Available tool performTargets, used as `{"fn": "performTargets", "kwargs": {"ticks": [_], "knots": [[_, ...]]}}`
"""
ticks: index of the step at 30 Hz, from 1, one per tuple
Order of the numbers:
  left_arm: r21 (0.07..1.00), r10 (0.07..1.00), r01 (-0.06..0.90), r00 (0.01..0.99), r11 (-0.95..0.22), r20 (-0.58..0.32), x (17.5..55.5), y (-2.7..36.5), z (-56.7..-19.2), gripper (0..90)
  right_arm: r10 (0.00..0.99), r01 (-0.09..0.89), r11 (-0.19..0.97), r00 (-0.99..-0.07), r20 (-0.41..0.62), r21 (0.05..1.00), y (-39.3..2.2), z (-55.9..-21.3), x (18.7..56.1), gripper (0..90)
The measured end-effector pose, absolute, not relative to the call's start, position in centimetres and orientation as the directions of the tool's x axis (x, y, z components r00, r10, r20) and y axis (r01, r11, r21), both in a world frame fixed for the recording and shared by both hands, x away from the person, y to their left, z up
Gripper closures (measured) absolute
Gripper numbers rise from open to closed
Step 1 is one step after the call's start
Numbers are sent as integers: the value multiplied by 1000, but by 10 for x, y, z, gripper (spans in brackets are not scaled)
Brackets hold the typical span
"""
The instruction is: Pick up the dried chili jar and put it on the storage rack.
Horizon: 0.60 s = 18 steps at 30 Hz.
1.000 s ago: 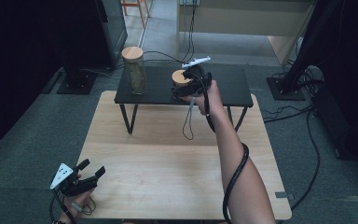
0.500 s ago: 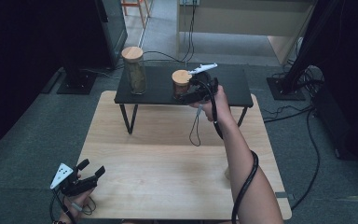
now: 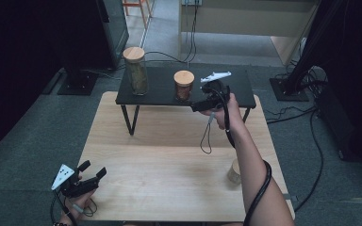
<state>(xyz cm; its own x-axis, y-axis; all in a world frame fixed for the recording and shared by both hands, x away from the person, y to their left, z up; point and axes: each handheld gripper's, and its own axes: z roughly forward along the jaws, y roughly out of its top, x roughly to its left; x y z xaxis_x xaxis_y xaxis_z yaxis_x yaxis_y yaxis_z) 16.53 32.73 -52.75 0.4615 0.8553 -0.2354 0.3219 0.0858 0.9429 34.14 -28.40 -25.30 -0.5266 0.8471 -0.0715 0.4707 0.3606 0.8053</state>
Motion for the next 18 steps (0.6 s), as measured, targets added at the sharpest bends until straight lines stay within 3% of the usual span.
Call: {"fn": "performTargets", "kwargs": {"ticks": [18], "knots": [[943,858,323,458,81,-231,165,326,-527,122,857,470,355,-509,-80,808,-310,-264,319,24]]}}
